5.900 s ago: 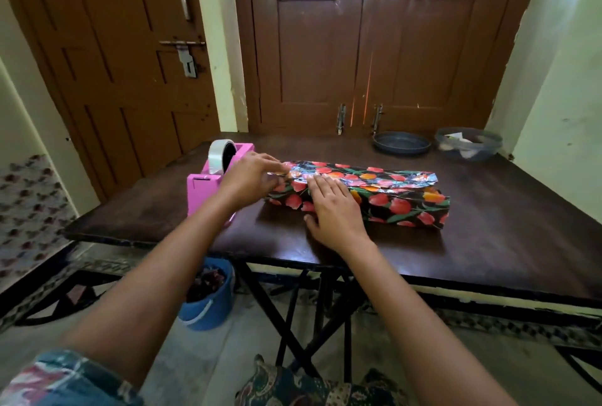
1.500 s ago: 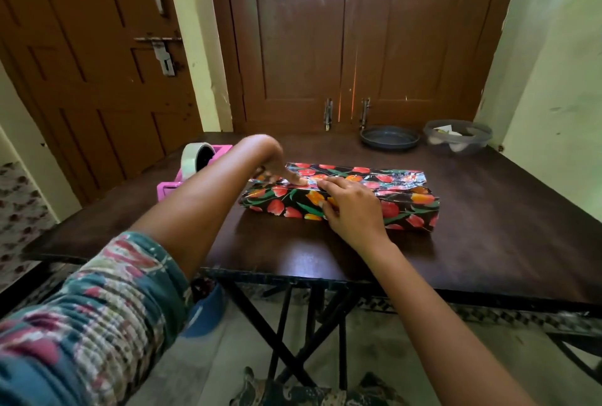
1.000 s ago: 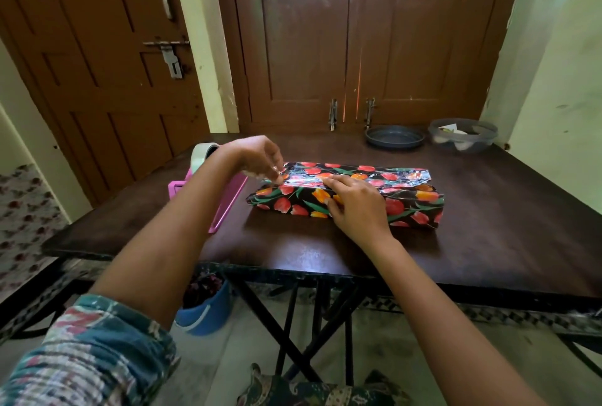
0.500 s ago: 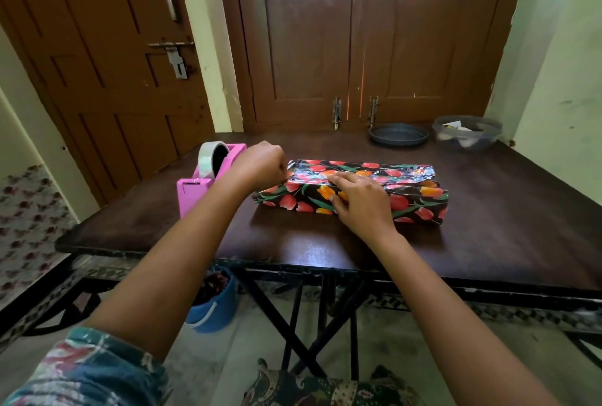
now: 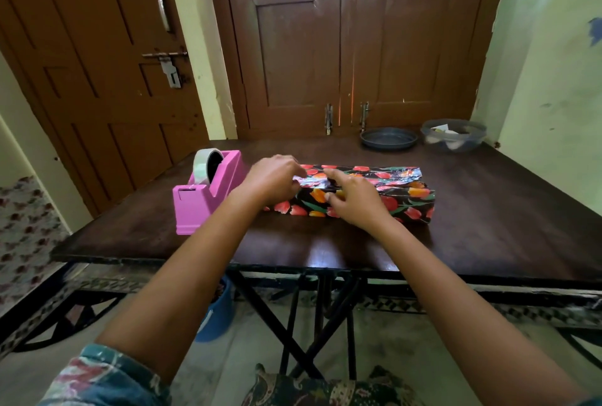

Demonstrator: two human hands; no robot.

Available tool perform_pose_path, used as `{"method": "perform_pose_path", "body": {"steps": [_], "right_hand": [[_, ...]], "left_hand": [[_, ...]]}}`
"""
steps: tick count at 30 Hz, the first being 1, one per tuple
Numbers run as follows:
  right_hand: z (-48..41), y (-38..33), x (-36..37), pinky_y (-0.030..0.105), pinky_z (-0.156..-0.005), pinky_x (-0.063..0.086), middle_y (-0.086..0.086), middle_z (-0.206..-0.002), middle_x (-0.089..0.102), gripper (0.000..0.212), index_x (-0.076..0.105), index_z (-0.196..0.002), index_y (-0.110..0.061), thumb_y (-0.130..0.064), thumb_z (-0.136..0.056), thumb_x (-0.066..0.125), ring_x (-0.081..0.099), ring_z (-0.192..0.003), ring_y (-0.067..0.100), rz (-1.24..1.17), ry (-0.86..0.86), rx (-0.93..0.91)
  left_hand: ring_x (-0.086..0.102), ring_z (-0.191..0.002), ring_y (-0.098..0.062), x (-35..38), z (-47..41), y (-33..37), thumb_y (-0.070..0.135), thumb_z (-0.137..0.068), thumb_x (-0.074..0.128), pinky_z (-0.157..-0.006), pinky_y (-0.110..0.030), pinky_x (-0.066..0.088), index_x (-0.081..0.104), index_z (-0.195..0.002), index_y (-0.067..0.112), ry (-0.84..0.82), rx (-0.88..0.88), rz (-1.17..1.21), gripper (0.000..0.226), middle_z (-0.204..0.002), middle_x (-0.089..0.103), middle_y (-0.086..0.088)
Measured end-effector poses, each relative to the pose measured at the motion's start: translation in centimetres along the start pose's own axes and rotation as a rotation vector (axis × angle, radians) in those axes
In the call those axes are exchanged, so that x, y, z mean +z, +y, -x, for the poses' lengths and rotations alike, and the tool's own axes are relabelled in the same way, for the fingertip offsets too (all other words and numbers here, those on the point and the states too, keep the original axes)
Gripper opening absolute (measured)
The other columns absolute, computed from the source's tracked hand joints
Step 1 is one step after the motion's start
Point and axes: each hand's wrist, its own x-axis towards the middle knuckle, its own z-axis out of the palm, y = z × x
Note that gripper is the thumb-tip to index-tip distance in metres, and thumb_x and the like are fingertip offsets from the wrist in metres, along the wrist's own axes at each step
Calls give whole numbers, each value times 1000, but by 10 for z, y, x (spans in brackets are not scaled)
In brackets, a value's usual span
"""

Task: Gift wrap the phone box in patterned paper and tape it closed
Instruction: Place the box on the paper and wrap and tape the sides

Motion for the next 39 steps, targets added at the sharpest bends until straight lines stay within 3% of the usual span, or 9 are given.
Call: {"method": "perform_pose_path", "body": {"steps": [4, 8, 12, 17, 24, 27, 31, 36, 39], "right_hand": [[3, -1, -2, 34, -97, 43, 9, -128, 58, 50, 46, -136, -14, -16, -88, 58, 53, -117, 24, -30, 22, 12], [16, 2, -3, 30, -103, 36, 5, -137, 51, 41, 53, -130, -11, -17, -90, 54, 46, -126, 21, 136, 166, -27], [42, 26, -13, 32, -100, 39, 9, -126, 60, 37, 58, -125, -7, -18, -89, 55, 54, -118, 24, 292, 279, -39], [51, 42, -6, 42, -89, 50, 18, -108, 68, 41, 65, -112, 2, -2, -71, 72, 66, -99, 31, 376, 374, -85], [42, 37, -6, 36, -106, 34, 16, -129, 57, 44, 54, -128, -1, -3, -85, 56, 52, -122, 30, 285, 307, -58], [43, 37, -2, 37, -107, 33, 17, -127, 58, 44, 56, -125, 0, -1, -81, 58, 53, -120, 31, 266, 336, -42], [44, 36, 0, 37, -108, 32, 17, -126, 58, 46, 56, -125, 0, -2, -79, 59, 53, -119, 31, 260, 347, -31], [42, 39, 3, 41, -105, 36, 18, -123, 61, 46, 59, -122, 1, -2, -76, 63, 56, -116, 33, 255, 366, -47], [41, 40, 5, 44, -100, 41, 20, -119, 62, 46, 60, -119, 2, -2, -73, 66, 58, -112, 34, 260, 373, -57]], "left_hand": [[61, -97, -18, 9, 1, 6, 24, -88, 60, -77, -32, 52, 67, -112, 31, 34, 4, 148, 26, -114, 66, 2], [63, -97, -23, 13, 1, 6, 23, -87, 61, -75, -31, 51, 71, -104, 32, 80, -16, 133, 22, -111, 68, 0], [64, -94, -24, 13, 1, 10, 20, -89, 59, -76, -34, 54, 70, -107, 30, 93, -29, 115, 24, -112, 67, -3], [64, -93, -24, 11, 0, 14, 22, -90, 59, -77, -36, 55, 69, -109, 30, 94, -59, 84, 23, -112, 67, -4], [64, -94, -20, 9, 7, 14, 23, -91, 57, -77, -34, 54, 69, -109, 28, 73, -136, 157, 22, -111, 67, -2], [63, -97, -17, 1, 13, 4, 21, -88, 63, -84, -33, 52, 67, -115, 19, 118, -223, 426, 28, -117, 66, -5], [63, -93, -12, -16, 26, -13, 18, -88, 63, -81, -27, 50, 69, -111, 14, 278, -353, 479, 24, -113, 68, -3], [59, -82, -17, -35, 46, -52, 25, -91, 56, -57, -26, 45, 69, -105, 17, 263, -664, 324, 20, -100, 68, -3], [60, -92, -24, -42, 58, -80, 39, -90, 55, -64, -30, 45, 67, -104, 12, 194, -820, 247, 33, -100, 67, -7]]}}
